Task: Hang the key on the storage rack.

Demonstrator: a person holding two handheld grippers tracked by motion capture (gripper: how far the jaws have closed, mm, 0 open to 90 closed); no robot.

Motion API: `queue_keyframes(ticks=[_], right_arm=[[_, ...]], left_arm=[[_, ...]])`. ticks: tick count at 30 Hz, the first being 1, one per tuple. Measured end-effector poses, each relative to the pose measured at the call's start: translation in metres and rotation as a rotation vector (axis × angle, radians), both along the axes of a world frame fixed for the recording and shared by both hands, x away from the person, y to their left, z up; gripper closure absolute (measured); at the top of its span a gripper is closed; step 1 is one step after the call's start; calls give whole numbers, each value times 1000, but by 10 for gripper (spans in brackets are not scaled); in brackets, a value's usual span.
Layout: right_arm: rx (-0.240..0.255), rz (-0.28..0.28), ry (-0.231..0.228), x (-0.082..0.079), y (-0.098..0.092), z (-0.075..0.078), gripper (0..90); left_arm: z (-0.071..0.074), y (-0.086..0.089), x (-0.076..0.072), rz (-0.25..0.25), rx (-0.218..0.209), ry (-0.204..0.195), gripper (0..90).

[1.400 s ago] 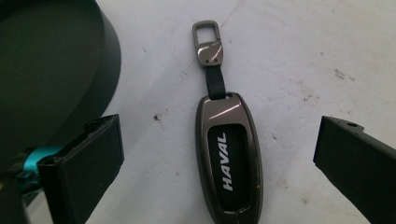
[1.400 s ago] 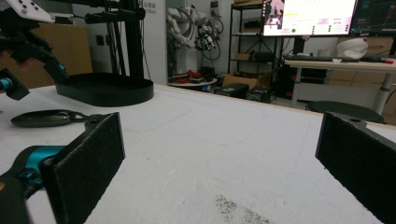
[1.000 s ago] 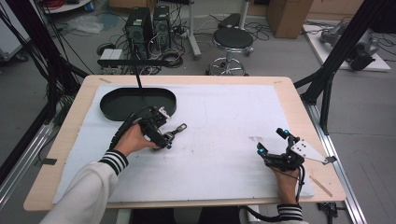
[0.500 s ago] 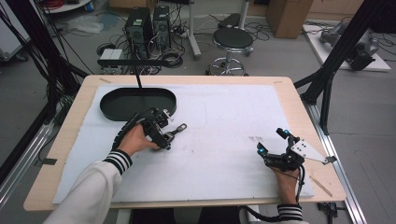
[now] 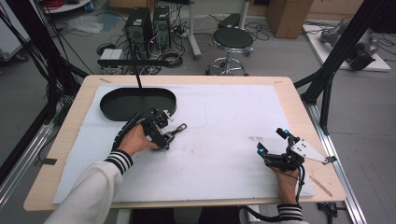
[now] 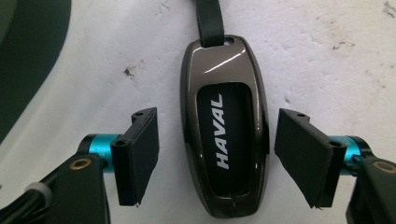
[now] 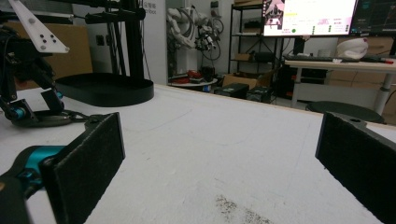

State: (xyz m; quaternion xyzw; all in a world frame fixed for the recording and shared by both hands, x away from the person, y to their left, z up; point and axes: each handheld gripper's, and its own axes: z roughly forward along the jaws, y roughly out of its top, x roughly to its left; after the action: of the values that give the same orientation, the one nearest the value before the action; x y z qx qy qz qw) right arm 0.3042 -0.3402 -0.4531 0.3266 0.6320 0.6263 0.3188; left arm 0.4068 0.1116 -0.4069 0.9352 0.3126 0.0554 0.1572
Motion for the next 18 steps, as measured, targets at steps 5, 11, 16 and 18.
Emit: queue_keyframes(ticks=[5,11,16,18], right_arm=[[0,0,0,0,0,0,2],[0,0,0,0,0,0,2],[1,0,0,0,0,0,2],[1,0,0,0,0,0,2]], left_arm=[[-1,0,1,4,4,7,349],[0,-2,2,6,12,13,372],[1,-7,3,-5,16,11,370],[0,-9,3,-8,26,18,381]])
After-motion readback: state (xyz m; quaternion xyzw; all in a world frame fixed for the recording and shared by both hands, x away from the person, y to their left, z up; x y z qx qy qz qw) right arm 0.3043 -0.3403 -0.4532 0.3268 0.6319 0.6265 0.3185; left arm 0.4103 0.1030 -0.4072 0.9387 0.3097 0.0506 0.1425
